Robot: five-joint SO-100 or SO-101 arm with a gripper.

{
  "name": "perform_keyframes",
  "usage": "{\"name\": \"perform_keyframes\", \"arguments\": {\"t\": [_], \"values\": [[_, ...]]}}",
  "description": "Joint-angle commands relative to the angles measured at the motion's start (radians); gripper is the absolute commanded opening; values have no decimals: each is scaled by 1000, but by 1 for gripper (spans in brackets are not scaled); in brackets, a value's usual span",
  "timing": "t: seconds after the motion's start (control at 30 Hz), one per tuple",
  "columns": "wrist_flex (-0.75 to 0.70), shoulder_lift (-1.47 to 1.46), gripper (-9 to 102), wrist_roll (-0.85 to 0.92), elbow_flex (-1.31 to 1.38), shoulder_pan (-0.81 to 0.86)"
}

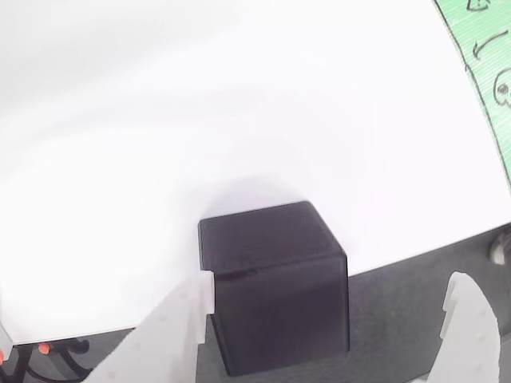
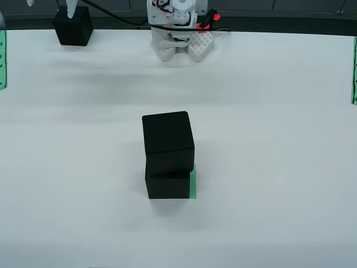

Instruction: Stack 3 Blocks on the chosen place.

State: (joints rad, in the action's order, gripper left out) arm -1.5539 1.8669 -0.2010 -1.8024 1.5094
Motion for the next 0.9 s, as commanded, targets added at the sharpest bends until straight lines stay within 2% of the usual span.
{"name": "perform_keyframes", "arguments": {"t": [0.0, 0.87], "values": [[-12, 34, 35, 5, 14, 28], [-11, -120, 35, -9, 9, 95]]}}
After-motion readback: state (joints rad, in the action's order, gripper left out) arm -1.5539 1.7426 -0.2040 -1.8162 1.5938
